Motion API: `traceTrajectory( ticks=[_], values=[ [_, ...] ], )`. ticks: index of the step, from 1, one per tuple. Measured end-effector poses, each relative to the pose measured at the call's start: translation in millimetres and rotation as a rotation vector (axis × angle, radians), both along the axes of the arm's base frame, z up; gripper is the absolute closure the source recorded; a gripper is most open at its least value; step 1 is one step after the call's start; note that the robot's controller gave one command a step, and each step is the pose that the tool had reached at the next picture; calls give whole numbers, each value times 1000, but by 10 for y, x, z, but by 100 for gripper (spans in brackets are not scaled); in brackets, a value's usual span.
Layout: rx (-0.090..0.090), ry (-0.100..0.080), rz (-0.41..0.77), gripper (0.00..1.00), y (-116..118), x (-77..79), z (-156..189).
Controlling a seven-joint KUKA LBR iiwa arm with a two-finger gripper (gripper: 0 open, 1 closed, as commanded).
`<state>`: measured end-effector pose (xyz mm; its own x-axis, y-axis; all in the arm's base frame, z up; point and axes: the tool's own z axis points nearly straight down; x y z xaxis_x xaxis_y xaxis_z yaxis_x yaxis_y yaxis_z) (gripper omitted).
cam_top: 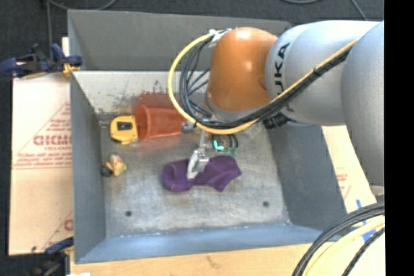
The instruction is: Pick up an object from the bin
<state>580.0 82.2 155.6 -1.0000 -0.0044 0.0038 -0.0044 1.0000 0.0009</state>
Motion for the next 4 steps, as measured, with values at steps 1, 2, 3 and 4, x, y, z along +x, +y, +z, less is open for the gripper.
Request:
traceTrajectory(
  ticks=[1, 2, 3, 4],
  values=[
    [1, -7, -1, 0, -1, 19, 38],
    [0, -14, 65, 0, -151, -182, -282],
    [-1, 10, 288, 100, -259, -228, -782],
    [0, 9, 287, 100, -258, -225, -781]
  ],
)
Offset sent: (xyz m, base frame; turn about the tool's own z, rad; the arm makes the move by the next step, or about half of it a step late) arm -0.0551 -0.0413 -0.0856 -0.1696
